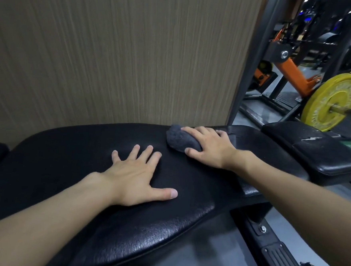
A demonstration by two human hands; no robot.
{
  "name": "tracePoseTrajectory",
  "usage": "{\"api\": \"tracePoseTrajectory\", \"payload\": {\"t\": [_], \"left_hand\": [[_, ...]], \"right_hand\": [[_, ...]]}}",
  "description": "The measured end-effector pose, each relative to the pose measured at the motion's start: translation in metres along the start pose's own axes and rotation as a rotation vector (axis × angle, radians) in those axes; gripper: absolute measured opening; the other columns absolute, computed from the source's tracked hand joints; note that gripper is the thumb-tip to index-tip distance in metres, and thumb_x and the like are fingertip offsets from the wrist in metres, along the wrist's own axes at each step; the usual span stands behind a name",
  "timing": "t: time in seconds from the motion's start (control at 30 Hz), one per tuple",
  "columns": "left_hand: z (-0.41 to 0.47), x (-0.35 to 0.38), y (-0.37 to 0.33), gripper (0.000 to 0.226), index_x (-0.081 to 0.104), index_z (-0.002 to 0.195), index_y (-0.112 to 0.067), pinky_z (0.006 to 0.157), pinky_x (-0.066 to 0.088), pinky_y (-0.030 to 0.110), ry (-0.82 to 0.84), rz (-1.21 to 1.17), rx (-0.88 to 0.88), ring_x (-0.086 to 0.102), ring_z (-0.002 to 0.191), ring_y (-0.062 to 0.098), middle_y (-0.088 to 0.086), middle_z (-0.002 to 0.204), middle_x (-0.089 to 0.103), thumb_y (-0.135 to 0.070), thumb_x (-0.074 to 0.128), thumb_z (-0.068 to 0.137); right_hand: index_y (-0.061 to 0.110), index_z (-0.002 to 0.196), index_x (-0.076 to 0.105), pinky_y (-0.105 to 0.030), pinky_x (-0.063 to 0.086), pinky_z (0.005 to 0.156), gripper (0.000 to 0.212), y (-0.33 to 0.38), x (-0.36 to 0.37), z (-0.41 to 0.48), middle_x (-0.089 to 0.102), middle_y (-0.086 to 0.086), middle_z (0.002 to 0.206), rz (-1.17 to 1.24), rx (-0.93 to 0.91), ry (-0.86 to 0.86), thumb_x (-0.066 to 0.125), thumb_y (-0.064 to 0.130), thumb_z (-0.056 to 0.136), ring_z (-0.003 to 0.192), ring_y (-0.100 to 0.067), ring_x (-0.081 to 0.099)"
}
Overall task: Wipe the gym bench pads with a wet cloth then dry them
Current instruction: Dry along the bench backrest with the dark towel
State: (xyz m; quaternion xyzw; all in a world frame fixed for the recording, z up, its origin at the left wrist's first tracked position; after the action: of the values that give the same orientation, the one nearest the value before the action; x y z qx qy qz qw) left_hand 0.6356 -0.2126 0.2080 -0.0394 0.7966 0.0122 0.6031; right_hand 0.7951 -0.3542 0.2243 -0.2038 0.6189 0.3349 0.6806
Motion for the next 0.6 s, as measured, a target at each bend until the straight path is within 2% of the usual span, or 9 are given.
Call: {"api": "tracePoseTrajectory", "payload": {"t": [0.07,0.13,0.33,0.5,0.6], "left_hand": [[0.000,0.000,0.001,0.121,-0.003,0.156,-0.030,0.113,0.002,0.071,0.008,0.003,-0.020,-0.013,0.151,0.028,-0.002,0.165,-0.013,-0.100,0.024,0.061],[-0.001,-0.001,0.001,0.121,-0.004,0.156,-0.032,0.113,0.002,0.071,0.007,-0.004,-0.021,-0.013,0.151,0.029,-0.002,0.165,-0.013,-0.101,0.023,0.059],[-0.005,-0.004,-0.003,0.116,-0.005,0.155,-0.036,0.113,0.002,0.071,0.030,-0.003,-0.009,-0.013,0.151,0.030,0.001,0.165,-0.013,-0.100,0.023,0.062],[-0.006,-0.014,-0.032,0.113,0.005,0.158,-0.021,0.117,0.002,0.063,-0.011,0.051,0.112,-0.012,0.151,0.014,-0.001,0.166,-0.007,-0.091,0.030,0.074],[0.004,-0.010,-0.048,0.122,-0.001,0.158,-0.021,0.116,0.004,0.066,0.042,0.026,0.111,-0.012,0.152,0.020,0.002,0.166,-0.010,-0.095,0.032,0.067]], "right_hand": [[0.049,0.148,0.020,-0.050,0.018,0.114,0.071,0.005,-0.006,-0.033,0.041,0.010,0.144,0.004,-0.025,0.014,0.032,0.069,0.081,0.138,-0.015,0.032],[0.048,0.149,0.020,-0.049,0.017,0.115,0.075,0.011,-0.011,-0.065,0.039,0.012,0.145,-0.006,-0.041,0.023,0.027,0.071,0.077,0.139,-0.013,0.031],[0.047,0.147,0.025,-0.046,0.018,0.115,0.069,0.013,-0.020,-0.139,0.039,0.016,0.145,-0.017,-0.118,0.005,0.037,0.066,0.082,0.139,-0.006,0.030],[0.050,0.146,0.024,-0.043,0.019,0.113,0.070,0.001,-0.022,-0.118,0.038,0.019,0.143,-0.012,-0.092,0.048,0.034,0.067,0.078,0.137,-0.005,0.029],[0.051,0.146,0.021,-0.043,0.019,0.111,0.074,-0.018,-0.019,-0.085,0.037,0.017,0.145,-0.010,-0.033,0.060,0.030,0.069,0.075,0.137,-0.009,0.029]]}}
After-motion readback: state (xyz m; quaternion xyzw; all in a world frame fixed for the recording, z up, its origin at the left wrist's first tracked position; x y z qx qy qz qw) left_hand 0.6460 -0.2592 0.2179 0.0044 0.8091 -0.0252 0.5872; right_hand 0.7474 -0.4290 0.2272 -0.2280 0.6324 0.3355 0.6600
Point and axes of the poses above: each hand's wrist, its own z-axis towards the middle knuckle, its own x-axis out of the palm, y = z × x, the point moved 7 cm from there along z, towards the middle knuckle
